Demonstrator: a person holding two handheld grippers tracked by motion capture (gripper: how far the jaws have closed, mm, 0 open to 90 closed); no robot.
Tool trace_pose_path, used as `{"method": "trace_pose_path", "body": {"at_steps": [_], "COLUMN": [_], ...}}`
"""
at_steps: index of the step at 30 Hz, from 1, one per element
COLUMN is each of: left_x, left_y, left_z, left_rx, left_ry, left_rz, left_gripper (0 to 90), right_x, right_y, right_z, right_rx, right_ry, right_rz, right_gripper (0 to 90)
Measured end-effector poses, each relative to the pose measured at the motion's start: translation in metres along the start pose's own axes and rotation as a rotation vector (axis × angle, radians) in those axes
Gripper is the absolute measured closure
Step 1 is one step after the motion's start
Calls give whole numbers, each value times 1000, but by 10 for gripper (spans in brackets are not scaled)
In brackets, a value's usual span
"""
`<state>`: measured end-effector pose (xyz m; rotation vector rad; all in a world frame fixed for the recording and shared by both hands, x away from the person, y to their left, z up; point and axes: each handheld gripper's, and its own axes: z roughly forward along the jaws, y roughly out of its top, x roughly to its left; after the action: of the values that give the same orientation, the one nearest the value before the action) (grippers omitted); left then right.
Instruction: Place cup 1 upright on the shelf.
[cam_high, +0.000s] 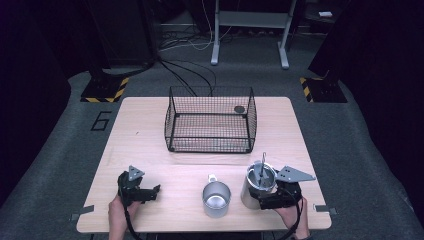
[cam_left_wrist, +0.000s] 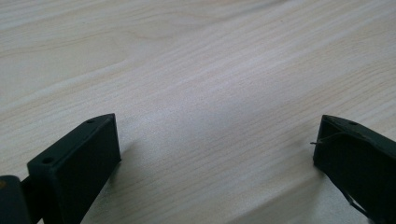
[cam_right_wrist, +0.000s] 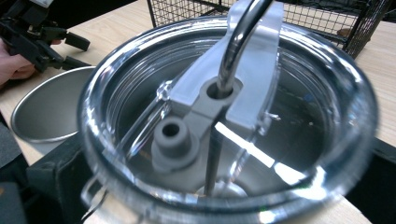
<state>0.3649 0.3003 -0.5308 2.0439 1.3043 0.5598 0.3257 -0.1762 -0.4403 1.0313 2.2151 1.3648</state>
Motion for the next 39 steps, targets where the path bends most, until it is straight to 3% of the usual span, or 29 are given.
{"method": "trace_pose_path", "body": {"at_steps": [13,16,29,39], "left_x": [0,0,0,0], "left_y": [0,0,0,-1], "left_z": [0,0,0,0], "left_rx": [1,1,0,-7], "left_ry": [1,1,0,7], "left_rz": [1,1,1,1], "left_gripper": [5,5,5,5], "right_x": [3,7,6,6], "right_y": [-1,-3,0,13], "right_z": [6,6,4,-2], "right_rx": [-35,-55,-71,-90], "right_ry": [-36,-67,-70,-73], "right_rz": [-34,-32,-28,-48], "right_gripper": [23,29,35,35]}}
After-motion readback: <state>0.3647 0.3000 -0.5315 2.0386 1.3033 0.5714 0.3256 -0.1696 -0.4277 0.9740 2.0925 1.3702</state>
